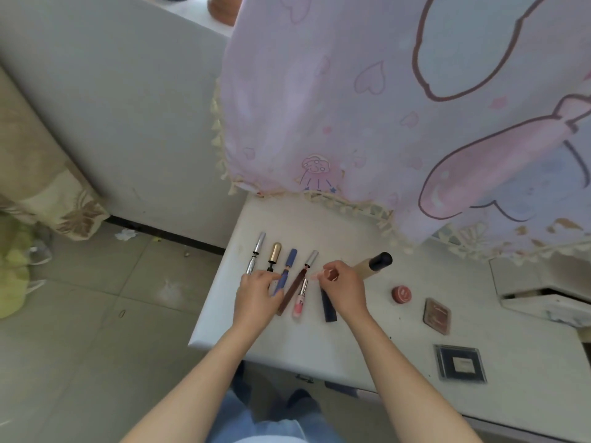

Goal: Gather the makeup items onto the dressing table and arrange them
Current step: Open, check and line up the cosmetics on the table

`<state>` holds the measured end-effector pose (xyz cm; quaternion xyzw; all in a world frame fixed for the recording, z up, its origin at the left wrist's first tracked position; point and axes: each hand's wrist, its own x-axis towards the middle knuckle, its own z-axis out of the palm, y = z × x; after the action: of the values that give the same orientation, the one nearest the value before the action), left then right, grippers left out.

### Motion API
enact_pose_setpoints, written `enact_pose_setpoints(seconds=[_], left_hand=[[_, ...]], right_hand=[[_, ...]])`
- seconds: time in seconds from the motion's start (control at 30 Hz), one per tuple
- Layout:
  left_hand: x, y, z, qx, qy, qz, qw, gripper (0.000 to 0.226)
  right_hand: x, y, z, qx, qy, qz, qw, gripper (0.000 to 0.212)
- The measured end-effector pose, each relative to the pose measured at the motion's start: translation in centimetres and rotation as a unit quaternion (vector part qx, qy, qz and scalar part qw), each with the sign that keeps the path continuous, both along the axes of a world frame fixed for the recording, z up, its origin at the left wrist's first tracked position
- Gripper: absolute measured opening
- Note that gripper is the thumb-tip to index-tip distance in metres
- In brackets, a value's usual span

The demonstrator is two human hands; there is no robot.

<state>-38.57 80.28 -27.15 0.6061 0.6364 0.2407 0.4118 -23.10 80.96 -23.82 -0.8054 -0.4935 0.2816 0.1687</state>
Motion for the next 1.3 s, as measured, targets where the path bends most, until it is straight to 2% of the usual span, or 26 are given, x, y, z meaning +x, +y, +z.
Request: enact_pose_setpoints(seconds=[0.2,0.33,0.43,0.57,0.73,0.9,1.0,1.1,1.17,1.23,1.3], left_hand=[[-1.3,-0.5,-0.6,-0.007,0.062,0.055,0.997,0.031],[-2.1,-0.8,-1.2,-0.022,0.09,0.064,0.994,0.035],[-2.5,-1.0,-1.4,-0.027,0.105,0.074,0.991,0.034],[-3.1,-1.1,-1.9,-0.033,0.149,0.065,0.986,0.035],[-3.2,-1.2,-2.4,-0.029,0.191,0.052,0.98,0.035],[-3.1,-1.5,-2.5,-0.019,0.203,0.049,0.978,0.034],[-3.1,-1.6,-2.2,-0.018,0.197,0.054,0.979,0.038],[-2.7,-1.3,-1.5,-0.015,0.169,0.065,0.983,0.042],[-2.0,-1.0,-0.5,0.005,0.111,0.069,0.991,0.04],[-1.1,-0.7,1.3,0.01,0.003,0.061,0.998,0.035],[0.2,-0.4,4.1,-0.048,-0.172,0.053,0.983,0.031]], right_hand=[[0.3,2.0,-0.8,-0.02,-0.12,0.081,0.989,0.027],[0.2,2.0,-2.1,-0.039,-0.15,0.093,0.984,0.026],[0.4,1.8,-2.7,-0.042,-0.14,0.094,0.985,0.027],[0.7,1.1,-2.6,-0.02,-0.116,0.076,0.99,0.042],[1.1,-1.1,-3.7,-0.098,-0.097,0.032,0.99,0.05],[1.0,-2.5,-4.1,-0.137,-0.064,0.013,0.988,0.034],[1.2,-3.2,-3.6,-0.133,-0.034,-0.007,0.991,0.034],[1.3,-4.0,-2.3,-0.088,0.048,-0.042,0.994,0.038],[1.0,-4.5,-0.6,-0.042,0.12,-0.052,0.99,0.036],[0.6,-4.9,1.6,-0.002,0.184,-0.043,0.982,0.034],[0.4,-5.3,3.6,0.018,0.229,-0.02,0.973,0.035]])
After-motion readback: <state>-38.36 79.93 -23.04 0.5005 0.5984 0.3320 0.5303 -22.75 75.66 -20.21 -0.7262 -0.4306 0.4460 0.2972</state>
